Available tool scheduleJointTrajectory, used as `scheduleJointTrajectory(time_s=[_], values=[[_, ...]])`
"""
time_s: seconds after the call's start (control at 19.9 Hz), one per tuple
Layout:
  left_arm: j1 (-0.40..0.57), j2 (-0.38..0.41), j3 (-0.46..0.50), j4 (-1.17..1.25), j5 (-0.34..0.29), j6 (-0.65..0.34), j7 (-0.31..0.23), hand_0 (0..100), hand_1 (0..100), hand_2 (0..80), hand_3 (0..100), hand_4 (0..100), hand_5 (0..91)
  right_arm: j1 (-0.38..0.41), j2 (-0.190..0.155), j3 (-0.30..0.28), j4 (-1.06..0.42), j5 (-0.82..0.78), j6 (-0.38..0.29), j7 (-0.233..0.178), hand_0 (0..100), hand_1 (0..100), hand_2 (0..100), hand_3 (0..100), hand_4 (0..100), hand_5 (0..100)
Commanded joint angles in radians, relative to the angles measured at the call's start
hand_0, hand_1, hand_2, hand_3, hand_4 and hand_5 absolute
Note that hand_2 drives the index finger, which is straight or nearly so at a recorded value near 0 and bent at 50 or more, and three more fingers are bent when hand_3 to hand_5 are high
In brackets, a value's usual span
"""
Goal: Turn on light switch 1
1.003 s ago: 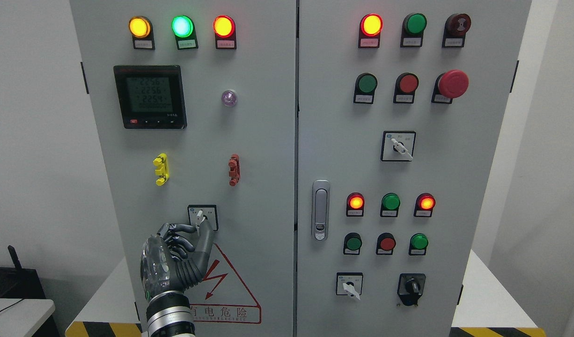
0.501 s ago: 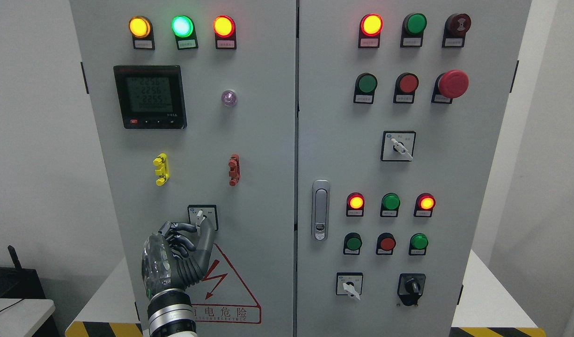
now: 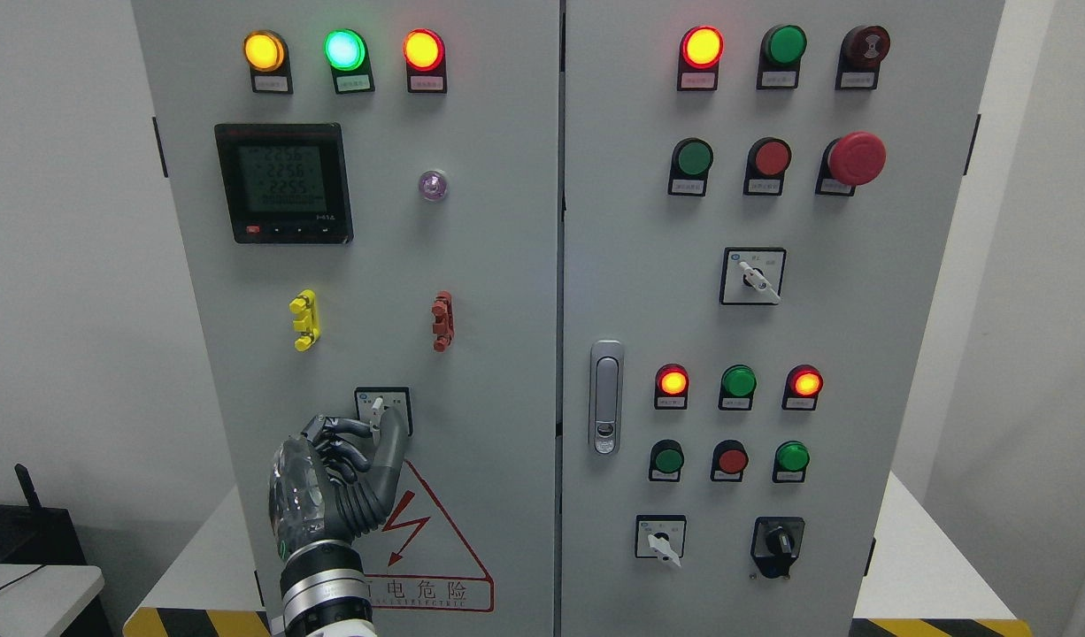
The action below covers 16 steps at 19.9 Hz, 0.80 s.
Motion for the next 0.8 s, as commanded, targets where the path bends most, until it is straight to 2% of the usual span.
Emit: scheduleJointTrajectory(time_s=[0.0, 0.75], values=[[-0.004, -0.002, -0.001, -0.001, 0.0, 0.007, 0.0, 22, 48, 56.7, 90, 91, 82.5, 0.001, 0.0, 0.023, 0.0, 0.005, 0.001, -0.001, 12, 39, 0, 0, 0, 0], [-0.012, -0.002, -0.003, 0.0, 0.0, 0.036, -0.004, 21, 49, 58.8, 92, 92, 82.7, 0.0, 0.0, 0.023, 0.0, 0.005, 0.001, -0.001, 12, 39, 0, 0, 0, 0]])
